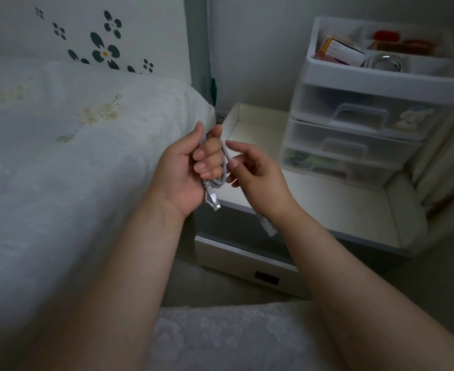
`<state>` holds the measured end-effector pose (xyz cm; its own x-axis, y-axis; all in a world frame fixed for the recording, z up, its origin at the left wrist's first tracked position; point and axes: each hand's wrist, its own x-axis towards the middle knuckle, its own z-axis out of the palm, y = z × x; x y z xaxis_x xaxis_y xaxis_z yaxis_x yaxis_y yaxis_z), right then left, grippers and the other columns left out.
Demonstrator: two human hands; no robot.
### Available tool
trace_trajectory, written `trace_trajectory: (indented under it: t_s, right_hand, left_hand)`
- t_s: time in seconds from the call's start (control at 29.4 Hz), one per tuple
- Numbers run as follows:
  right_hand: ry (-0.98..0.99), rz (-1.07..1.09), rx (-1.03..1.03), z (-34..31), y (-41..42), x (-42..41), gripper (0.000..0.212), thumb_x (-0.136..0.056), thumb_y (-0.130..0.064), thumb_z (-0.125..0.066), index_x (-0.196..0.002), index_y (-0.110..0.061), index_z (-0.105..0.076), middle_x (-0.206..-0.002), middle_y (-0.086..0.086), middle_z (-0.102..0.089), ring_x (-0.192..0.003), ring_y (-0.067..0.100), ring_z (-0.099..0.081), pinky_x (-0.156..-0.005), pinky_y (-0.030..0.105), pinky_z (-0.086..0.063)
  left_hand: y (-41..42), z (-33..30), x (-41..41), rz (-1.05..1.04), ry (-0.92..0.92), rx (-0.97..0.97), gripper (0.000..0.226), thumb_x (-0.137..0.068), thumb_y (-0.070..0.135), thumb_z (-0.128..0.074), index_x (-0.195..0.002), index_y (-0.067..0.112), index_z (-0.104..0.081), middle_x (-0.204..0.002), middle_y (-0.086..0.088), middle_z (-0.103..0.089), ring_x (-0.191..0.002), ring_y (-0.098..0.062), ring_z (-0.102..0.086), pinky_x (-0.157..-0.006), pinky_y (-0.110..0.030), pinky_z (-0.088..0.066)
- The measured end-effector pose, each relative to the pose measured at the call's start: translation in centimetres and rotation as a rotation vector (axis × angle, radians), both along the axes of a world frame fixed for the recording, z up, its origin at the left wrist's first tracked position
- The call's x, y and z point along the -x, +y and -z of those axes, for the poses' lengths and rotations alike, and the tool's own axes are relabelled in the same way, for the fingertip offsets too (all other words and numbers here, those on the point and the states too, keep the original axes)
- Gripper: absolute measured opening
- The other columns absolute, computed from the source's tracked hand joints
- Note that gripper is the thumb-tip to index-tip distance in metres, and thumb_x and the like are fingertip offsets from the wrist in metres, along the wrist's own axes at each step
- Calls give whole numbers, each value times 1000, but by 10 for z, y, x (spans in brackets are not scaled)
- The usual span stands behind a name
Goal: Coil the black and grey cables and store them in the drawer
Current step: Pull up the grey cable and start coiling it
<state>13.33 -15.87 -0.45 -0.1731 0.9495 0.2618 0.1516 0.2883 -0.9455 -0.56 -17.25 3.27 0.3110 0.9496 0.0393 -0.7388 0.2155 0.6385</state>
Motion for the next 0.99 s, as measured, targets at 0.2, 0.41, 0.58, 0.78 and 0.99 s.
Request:
trace_trajectory:
  t_s: [0.2, 0.41, 0.58, 0.78, 0.99]
  right_hand:
    - [-253, -203, -10, -8, -6, -6, 34, -91, 6, -51, -118, -12, -61, -115, -1, -65, -109, 6, -60, -94, 17, -47]
    - [-567, -158, -131, -20, -14, -8, 37, -89, -31, -62, -124, -21, -62, -128, -7, -62, -118, 6, -55, -102, 25, -43]
    - [-612, -83, -455, -18, -10, -3, 33, -84, -37, -62, -93, -7, -74, -103, 9, -64, -95, 23, -60, -81, 35, -49]
    - [-559, -127, -318, -20, -9, -7, 44, -85, -46, -56, -82, -4, -71, -82, 3, -60, -73, 15, -56, -67, 30, -44]
    - [-247, -111, 70, -20, -7, -12, 58, -62, -35, -85, -105, -16, -50, -89, 8, -66, -87, 21, -67, -83, 42, -55]
  left_hand:
    - [5, 1, 15, -91, -199, 118, 34, -103, 24, -33, -92, 5, -58, -45, 7, -39, -31, -6, -34, -34, -16, -32]
    - [3, 2, 16, -160, -211, 201, 32, -102, 24, -38, -79, 9, -55, -46, 7, -38, -36, -4, -37, -38, -15, -34]
    - [-3, -2, 8, -251, -1, 161, 32, -103, 27, -36, -79, 11, -50, -45, 5, -41, -65, -15, -70, -67, -28, -58]
    - [-7, -3, -2, -237, 184, 77, 35, -105, 31, -28, -111, 3, -48, -92, -7, -75, -86, -22, -73, -70, -31, -59]
    - [-11, 0, -16, -250, 418, -4, 40, -105, 28, -29, -117, -3, -52, -92, -11, -74, -66, -17, -69, -62, -27, -58]
